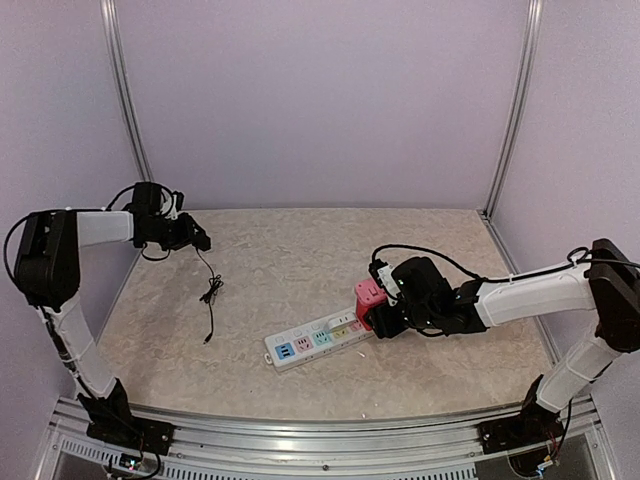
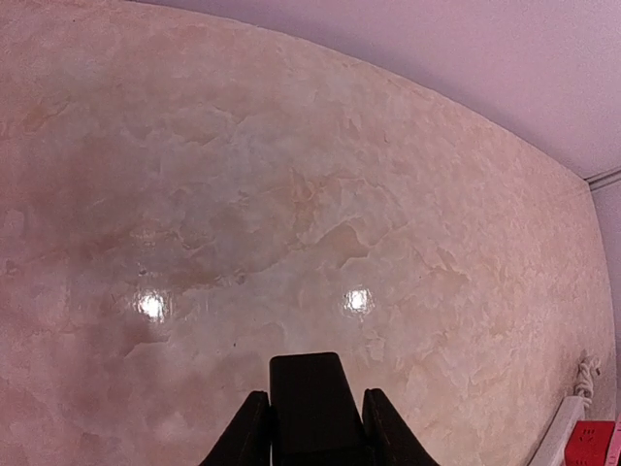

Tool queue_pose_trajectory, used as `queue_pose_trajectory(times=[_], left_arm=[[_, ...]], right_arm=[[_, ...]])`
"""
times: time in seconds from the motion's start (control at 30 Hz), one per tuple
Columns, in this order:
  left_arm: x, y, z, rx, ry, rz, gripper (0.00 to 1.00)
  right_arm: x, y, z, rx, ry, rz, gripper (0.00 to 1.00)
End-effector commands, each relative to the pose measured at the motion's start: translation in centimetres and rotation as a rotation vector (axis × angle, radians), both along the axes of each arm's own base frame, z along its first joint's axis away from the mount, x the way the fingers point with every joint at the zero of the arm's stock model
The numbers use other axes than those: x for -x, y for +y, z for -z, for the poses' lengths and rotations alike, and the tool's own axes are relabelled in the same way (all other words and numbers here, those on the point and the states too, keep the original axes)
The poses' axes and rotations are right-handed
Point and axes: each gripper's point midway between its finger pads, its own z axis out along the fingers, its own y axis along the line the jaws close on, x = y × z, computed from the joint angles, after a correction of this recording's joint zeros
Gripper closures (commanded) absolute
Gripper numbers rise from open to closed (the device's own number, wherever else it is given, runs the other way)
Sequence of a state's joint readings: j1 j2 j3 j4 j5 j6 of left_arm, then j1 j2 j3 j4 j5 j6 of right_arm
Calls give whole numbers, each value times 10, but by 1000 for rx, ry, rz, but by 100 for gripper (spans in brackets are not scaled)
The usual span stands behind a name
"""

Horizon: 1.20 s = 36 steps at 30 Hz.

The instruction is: Pull the plug off the socket

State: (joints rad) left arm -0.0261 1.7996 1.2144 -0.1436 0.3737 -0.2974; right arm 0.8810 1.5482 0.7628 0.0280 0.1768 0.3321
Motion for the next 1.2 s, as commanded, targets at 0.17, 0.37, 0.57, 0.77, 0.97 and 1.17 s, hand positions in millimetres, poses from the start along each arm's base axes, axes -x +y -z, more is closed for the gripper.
queue_pose_trajectory(times=[0.17,0.37,0.57,0.77,0.97,1.17], left_arm=[[-45,0,17,164,30,4,67],[-51,10,43,207,88,-19,67],[-42,0,33,198,59,8,58],[-25,-35,-14,121,-39,72,43],[16,-89,-71,21,-189,228,17],[84,-152,-109,-75,-345,428,5]], right_arm=[[12,-16,27,84,70,-5,100],[11,-17,26,85,69,-3,100],[9,-13,23,73,66,-9,100],[6,-8,12,58,53,-11,100],[2,-7,0,49,32,-6,83],[2,-6,0,51,35,-10,85]])
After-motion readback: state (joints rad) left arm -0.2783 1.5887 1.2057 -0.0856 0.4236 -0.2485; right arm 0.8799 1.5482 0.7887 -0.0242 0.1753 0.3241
